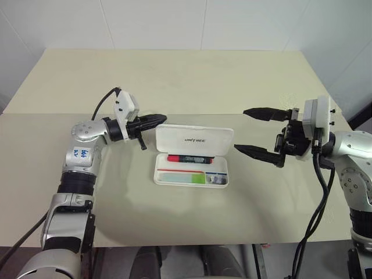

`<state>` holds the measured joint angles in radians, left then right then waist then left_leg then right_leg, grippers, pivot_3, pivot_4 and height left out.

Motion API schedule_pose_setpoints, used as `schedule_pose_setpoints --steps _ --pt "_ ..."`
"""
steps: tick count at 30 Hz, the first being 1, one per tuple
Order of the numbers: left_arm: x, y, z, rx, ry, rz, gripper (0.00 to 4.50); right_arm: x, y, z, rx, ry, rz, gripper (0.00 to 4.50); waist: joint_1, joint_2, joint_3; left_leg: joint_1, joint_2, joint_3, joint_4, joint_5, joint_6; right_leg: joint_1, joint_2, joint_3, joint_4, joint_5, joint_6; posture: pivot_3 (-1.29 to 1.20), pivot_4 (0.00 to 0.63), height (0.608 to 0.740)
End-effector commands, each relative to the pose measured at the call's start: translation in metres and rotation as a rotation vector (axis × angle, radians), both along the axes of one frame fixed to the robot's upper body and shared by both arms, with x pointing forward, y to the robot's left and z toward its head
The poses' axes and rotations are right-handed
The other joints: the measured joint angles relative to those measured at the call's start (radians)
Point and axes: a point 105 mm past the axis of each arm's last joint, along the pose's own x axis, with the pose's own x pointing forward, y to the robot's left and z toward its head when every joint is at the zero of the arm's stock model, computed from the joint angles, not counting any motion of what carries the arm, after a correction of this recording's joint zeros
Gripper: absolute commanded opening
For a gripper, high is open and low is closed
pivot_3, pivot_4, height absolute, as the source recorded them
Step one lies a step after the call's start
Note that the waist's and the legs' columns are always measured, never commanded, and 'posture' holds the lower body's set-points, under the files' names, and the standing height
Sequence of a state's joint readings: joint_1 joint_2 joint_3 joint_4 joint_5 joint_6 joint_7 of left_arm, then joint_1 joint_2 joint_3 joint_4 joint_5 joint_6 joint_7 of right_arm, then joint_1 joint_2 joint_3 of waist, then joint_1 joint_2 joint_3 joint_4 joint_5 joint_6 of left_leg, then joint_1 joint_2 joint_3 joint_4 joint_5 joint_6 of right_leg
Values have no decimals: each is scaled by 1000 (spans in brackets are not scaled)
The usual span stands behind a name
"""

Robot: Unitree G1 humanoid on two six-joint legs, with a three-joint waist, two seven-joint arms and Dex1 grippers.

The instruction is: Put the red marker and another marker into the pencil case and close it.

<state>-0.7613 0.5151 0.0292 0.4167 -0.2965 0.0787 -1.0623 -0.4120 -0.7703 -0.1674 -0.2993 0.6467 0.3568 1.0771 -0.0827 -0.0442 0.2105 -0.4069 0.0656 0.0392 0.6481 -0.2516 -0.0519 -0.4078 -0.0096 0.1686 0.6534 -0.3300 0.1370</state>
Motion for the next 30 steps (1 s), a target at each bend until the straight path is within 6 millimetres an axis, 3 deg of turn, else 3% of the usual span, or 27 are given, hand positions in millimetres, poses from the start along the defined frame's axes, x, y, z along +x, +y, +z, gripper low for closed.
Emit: schedule_pose_setpoints --steps 1,10,16,30 --pt "-16 -7 9 -9 -32 -111 18 -11 0 12 13 -40 21 4500 0 0 0 0 0 0 0 0 0 0 0 0 0 0 0 0 150 740" --pt "-45 -12 -3 93 30 -251 18 -17 0 20 32 -20 43 4500 1 0 0 0 0 -1 0 0 0 0 0 0 0 0 0 0 150 740" --pt "-63 -22 -36 210 138 -336 18 -15 1 17 27 -22 32 4500 1 0 0 0 0 0 0 0 0 0 0 0 0 0 0 0 150 740" --pt "-66 -30 -90 426 241 -315 18 -20 10 13 68 -25 4 4500 1 0 -1 1 0 -1 0 0 0 1 0 0 0 0 0 0 150 740"
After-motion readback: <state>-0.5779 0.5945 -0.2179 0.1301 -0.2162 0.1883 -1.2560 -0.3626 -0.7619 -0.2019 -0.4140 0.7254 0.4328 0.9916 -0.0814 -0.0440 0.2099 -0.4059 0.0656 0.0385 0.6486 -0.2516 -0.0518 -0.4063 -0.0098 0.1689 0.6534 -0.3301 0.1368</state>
